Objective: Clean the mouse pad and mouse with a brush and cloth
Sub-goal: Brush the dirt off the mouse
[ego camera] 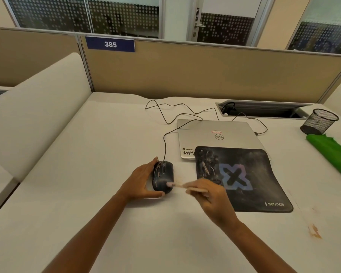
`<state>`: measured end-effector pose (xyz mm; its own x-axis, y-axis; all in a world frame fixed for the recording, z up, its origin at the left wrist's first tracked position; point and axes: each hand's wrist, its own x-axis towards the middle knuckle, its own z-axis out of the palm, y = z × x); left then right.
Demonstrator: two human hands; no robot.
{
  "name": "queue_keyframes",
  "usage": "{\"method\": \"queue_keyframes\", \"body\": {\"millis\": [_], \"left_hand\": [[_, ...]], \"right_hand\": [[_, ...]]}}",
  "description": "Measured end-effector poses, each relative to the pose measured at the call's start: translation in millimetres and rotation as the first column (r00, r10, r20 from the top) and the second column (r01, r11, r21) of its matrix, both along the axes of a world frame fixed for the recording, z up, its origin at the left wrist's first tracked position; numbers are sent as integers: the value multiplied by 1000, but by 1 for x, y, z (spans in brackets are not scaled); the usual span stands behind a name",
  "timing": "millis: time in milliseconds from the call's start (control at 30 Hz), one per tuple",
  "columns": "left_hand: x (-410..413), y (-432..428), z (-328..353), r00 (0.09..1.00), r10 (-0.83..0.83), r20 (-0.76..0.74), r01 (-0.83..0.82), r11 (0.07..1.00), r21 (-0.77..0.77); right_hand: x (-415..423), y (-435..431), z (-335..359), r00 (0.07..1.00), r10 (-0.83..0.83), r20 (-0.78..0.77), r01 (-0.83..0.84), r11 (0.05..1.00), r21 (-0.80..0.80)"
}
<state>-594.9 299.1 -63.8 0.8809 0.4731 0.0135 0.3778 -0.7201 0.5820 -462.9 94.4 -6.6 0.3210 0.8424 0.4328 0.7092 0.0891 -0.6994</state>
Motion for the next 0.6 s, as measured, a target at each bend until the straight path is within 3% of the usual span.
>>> {"method": "queue_keyframes", "body": {"millis": [100, 200, 600], "left_hand": [[-1, -2, 1, 1000, 5, 14, -5, 1000, 5], [-1, -3, 2, 1000, 11, 14, -12, 1000, 5], [-1, -1, 0, 1000, 5, 20, -5, 1000, -4]], "right_hand": [[16, 28, 3, 991, -124, -45, 127, 989, 79], [25, 54, 4, 975, -187, -118, 191, 981, 23], [2, -17, -18, 979, -78, -191, 72, 997, -41]]}}
